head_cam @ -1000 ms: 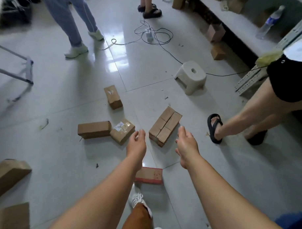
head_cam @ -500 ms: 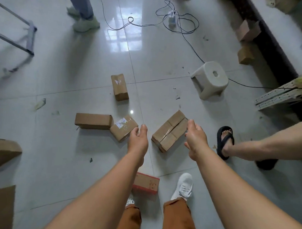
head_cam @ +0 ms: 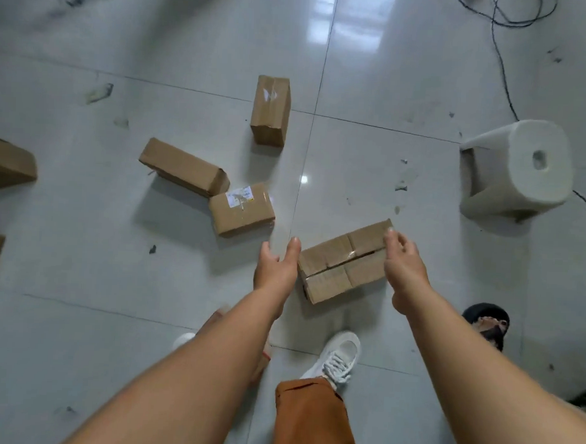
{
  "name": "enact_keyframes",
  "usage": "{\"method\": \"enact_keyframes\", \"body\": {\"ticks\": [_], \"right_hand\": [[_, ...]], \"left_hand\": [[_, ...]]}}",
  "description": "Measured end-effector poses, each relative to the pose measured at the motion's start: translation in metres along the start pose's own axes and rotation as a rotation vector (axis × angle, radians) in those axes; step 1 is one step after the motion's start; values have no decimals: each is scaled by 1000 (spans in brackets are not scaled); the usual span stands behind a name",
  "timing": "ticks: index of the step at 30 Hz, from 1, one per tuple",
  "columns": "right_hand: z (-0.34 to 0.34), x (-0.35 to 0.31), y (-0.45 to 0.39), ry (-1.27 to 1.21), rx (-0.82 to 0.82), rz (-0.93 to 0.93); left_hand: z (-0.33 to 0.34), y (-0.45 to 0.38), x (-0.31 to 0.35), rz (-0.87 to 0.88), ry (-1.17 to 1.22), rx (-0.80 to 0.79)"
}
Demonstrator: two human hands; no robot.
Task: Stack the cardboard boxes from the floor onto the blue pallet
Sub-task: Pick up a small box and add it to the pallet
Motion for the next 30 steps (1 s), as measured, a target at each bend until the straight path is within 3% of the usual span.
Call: {"method": "enact_keyframes", "body": {"ticks": [9,17,25,30], "right_hand": [[14,102,-130,179,-142,-38],[10,174,-211,265,-103,5],[11,202,-237,291,-110,-5],[8,180,-211,286,-75,2]], "left_hand": [[83,-130,-55,-137,-47,4],[134,-218,-93,-192,-3,-13],[144,-247,-101,-207,130,-5],[126,-231,-83,-163,128,25]]}}
Point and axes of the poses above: each hand's wrist, its own y-axis away from the middle knuckle, its own z-axis out of the palm, x = y × z, the point moved 9 cm from there along -y, towards the middle knuckle, and after that the axes turned 15 degrees about -z, right-handed, at the moved point
